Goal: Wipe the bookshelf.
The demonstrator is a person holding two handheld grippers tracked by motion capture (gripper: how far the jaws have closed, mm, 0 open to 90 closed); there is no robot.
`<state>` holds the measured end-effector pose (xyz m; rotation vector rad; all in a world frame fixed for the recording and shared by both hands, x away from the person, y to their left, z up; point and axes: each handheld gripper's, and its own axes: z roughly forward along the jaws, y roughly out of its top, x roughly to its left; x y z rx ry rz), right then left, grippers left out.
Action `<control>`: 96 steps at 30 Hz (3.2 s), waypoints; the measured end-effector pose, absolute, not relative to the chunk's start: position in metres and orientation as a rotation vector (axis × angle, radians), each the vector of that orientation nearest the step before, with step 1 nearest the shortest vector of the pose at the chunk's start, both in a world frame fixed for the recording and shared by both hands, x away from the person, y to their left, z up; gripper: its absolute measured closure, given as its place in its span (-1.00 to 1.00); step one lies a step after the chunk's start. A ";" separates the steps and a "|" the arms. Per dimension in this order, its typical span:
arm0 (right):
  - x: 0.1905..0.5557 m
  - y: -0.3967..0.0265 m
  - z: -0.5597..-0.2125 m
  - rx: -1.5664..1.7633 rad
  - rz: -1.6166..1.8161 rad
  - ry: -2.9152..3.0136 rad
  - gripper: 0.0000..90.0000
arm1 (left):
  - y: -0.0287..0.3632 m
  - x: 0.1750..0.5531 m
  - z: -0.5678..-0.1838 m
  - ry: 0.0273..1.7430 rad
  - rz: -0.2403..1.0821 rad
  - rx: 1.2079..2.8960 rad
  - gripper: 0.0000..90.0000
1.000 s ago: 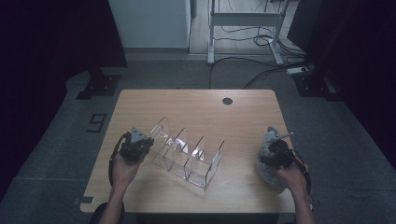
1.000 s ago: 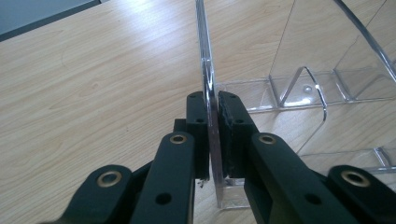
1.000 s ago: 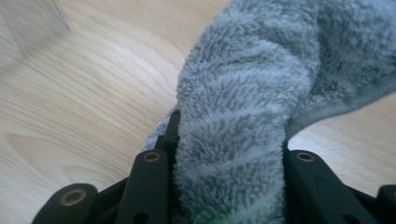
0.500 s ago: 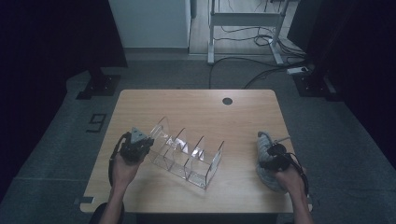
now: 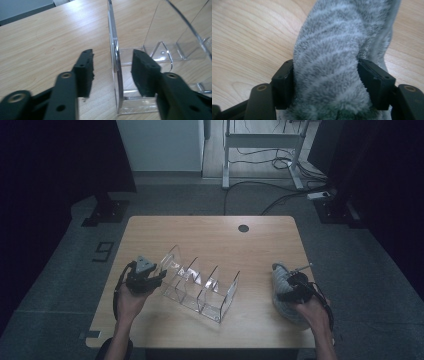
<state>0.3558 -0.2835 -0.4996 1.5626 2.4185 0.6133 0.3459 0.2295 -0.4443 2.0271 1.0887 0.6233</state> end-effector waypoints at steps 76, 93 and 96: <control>0.359 -0.179 -0.448 1.032 1.076 2.547 -0.12 | 0.224 0.355 -0.473 1.077 0.451 2.069 -0.53; 0.360 -0.179 -0.452 1.008 1.133 2.594 0.37 | 0.203 0.371 -0.473 1.062 0.421 2.092 -0.53; 0.357 -0.177 -0.453 1.008 1.131 2.589 0.40 | 0.198 0.371 -0.473 1.041 0.417 2.108 -0.53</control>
